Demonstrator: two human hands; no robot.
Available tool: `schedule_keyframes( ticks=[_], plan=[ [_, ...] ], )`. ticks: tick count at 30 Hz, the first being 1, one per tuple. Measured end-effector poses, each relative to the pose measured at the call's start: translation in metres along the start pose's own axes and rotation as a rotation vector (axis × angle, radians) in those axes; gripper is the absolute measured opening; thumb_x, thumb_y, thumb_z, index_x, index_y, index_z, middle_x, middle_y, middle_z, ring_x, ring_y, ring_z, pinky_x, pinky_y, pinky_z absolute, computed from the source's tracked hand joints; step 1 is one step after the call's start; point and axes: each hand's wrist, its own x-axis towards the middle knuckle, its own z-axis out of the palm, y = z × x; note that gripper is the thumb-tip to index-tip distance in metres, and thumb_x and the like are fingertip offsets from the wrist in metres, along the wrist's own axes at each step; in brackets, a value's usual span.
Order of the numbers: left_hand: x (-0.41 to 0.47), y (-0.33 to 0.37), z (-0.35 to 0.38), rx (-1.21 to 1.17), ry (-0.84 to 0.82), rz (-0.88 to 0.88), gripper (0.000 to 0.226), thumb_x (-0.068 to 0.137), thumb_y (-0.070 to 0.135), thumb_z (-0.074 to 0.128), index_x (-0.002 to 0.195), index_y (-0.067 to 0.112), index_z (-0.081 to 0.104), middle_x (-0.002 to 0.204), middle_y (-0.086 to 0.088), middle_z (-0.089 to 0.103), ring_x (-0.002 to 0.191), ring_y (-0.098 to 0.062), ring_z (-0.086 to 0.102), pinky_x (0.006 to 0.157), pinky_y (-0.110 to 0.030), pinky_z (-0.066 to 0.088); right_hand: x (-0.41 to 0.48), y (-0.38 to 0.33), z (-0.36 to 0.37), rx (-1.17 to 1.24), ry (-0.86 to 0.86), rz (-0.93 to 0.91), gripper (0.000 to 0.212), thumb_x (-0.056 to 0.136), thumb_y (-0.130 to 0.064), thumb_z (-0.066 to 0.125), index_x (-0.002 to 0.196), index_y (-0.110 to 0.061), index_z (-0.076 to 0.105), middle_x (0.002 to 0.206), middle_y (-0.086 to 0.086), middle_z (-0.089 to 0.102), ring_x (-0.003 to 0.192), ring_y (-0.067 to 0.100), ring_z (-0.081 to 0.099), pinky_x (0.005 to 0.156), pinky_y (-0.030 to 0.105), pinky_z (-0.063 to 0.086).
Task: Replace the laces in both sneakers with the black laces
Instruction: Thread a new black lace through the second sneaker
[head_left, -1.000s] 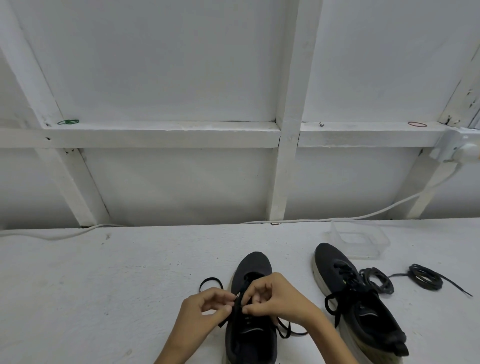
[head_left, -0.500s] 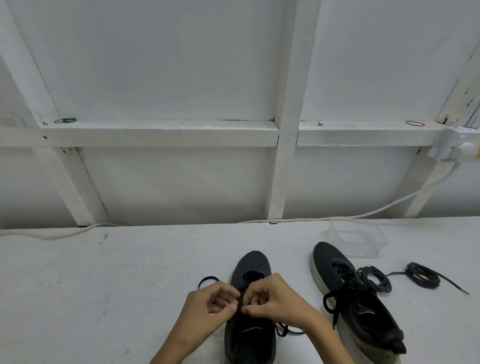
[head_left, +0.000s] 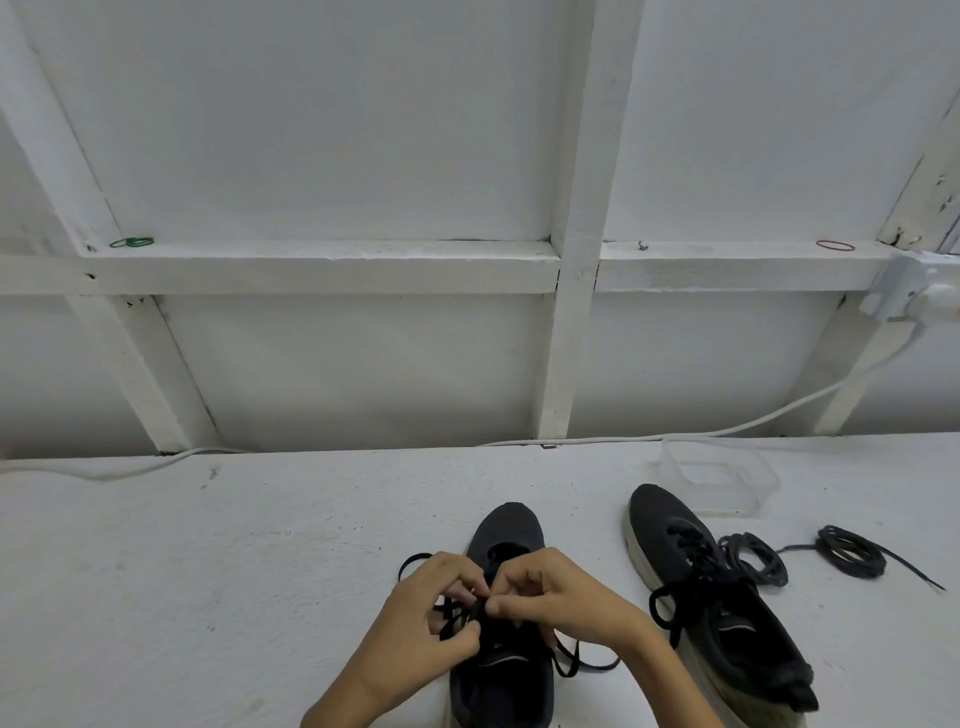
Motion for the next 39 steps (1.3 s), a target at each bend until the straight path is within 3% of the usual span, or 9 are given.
schedule_keyframes(
  ticks=[4, 9, 14, 18, 21, 29, 33, 35, 39],
  plan=[
    [-0.001, -0.002, 0.002, 0.101, 0.038, 0.032, 0.024, 0.075, 0.021, 0.064, 0.09, 0.039, 0.059, 0.109, 0.016, 0.055, 0.1, -0.008, 0.061, 0.069, -0.021, 0.055, 0.001, 0.002, 0.003, 0.06, 0.015, 0.025, 0.011, 0.092, -0.015, 0.063, 0.081, -0.012, 0.063, 0.062, -0.008, 0.054, 0.053, 0.005, 0.048, 0.044, 0.02, 0.04],
    [0.001, -0.006, 0.007, 0.216, 0.081, 0.082, 0.016, 0.074, 0.034, 0.058, 0.089, 0.041, 0.054, 0.106, 0.017, 0.052, 0.093, -0.008, 0.06, 0.069, -0.024, 0.054, 0.0, 0.004, 0.002, 0.16, 0.068, 0.016, 0.005, 0.077, -0.013, 0.06, 0.072, -0.013, 0.063, 0.059, -0.003, 0.055, 0.054, 0.006, 0.051, 0.045, 0.02, 0.036],
    [0.004, -0.007, 0.009, 0.246, 0.102, 0.107, 0.009, 0.076, 0.038, 0.056, 0.084, 0.04, 0.051, 0.099, 0.016, 0.052, 0.085, -0.009, 0.059, 0.064, -0.017, 0.047, 0.003, 0.012, 0.001, 0.263, 0.135, -0.006, 0.007, 0.073, -0.016, 0.062, 0.067, -0.014, 0.065, 0.062, 0.011, 0.058, 0.054, 0.025, 0.044, 0.048, 0.023, 0.032],
    [0.003, -0.008, 0.011, 0.278, 0.124, 0.095, 0.009, 0.079, 0.043, 0.056, 0.084, 0.04, 0.049, 0.098, 0.017, 0.052, 0.08, -0.009, 0.057, 0.066, -0.021, 0.049, 0.005, 0.009, 0.003, 0.379, 0.186, 0.036, 0.01, 0.073, -0.016, 0.061, 0.068, -0.007, 0.061, 0.061, 0.002, 0.062, 0.045, 0.008, 0.045, 0.045, 0.02, 0.032],
    [0.003, -0.007, 0.012, 0.301, 0.137, 0.068, 0.012, 0.08, 0.049, 0.056, 0.084, 0.04, 0.048, 0.099, 0.016, 0.051, 0.081, -0.008, 0.057, 0.07, -0.025, 0.051, 0.007, 0.006, 0.005, 0.398, 0.178, 0.048, 0.012, 0.075, -0.018, 0.061, 0.071, -0.007, 0.061, 0.067, 0.002, 0.063, 0.048, 0.007, 0.047, 0.045, 0.02, 0.033],
    [0.001, -0.003, 0.019, 0.482, 0.171, 0.093, 0.033, 0.076, 0.064, 0.043, 0.099, 0.043, 0.054, 0.113, 0.03, 0.041, 0.106, 0.006, 0.046, 0.068, -0.013, 0.045, -0.005, -0.001, -0.007, 0.25, 0.11, 0.015, 0.019, 0.091, -0.02, 0.066, 0.082, -0.004, 0.068, 0.07, 0.007, 0.061, 0.055, 0.011, 0.045, 0.056, 0.025, 0.037],
    [0.001, -0.006, 0.024, 0.473, 0.199, 0.115, 0.032, 0.078, 0.061, 0.043, 0.096, 0.041, 0.059, 0.111, 0.03, 0.043, 0.107, 0.007, 0.044, 0.063, -0.009, 0.039, -0.012, -0.007, -0.013, 0.064, 0.041, -0.014, 0.016, 0.078, -0.025, 0.081, 0.088, -0.015, 0.073, 0.087, 0.003, 0.067, 0.071, 0.012, 0.053, 0.063, 0.024, 0.04],
    [0.001, -0.007, 0.026, 0.465, 0.214, 0.117, 0.029, 0.078, 0.06, 0.044, 0.095, 0.041, 0.059, 0.109, 0.03, 0.044, 0.106, 0.009, 0.044, 0.063, -0.008, 0.039, -0.014, -0.007, -0.013, -0.052, 0.037, -0.038, 0.031, 0.066, -0.021, 0.089, 0.091, -0.015, 0.072, 0.096, -0.001, 0.066, 0.075, 0.012, 0.053, 0.064, 0.02, 0.04],
    [0.0, -0.008, 0.029, 0.432, 0.244, 0.115, 0.027, 0.079, 0.056, 0.047, 0.091, 0.039, 0.063, 0.106, 0.03, 0.048, 0.105, 0.009, 0.047, 0.066, -0.012, 0.045, -0.013, -0.007, -0.005, -0.179, 0.104, -0.065, 0.039, 0.063, -0.022, 0.091, 0.092, -0.014, 0.067, 0.081, -0.014, 0.063, 0.061, 0.001, 0.048, 0.059, 0.017, 0.038]
  ],
)
